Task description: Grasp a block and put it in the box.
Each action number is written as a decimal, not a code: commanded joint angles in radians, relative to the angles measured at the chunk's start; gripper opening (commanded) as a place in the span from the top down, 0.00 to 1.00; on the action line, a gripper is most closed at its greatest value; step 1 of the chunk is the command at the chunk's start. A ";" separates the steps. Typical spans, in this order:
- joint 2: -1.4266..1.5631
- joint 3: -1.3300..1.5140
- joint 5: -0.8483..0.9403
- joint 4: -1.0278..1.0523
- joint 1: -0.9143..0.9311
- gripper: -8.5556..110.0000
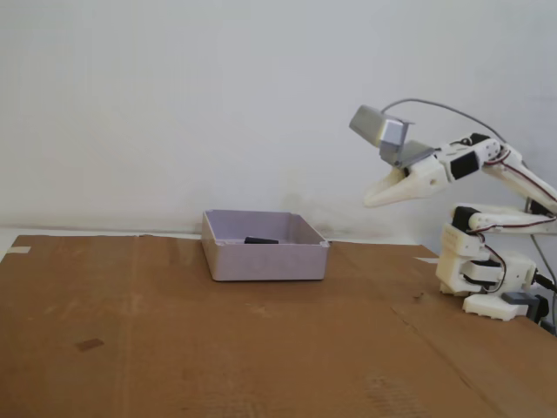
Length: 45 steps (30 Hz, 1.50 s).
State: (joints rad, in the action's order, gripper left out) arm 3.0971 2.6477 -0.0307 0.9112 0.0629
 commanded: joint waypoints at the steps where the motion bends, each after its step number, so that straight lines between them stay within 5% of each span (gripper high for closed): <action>1: 0.124 0.029 0.005 -0.015 -0.003 0.93; 36: 0.308 0.495 -0.101 -0.018 -0.067 0.93; 45: 0.308 0.499 -0.098 0.173 -0.055 0.93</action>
State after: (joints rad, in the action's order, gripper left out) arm 3.3717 3.1002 -0.1243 1.0216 0.0031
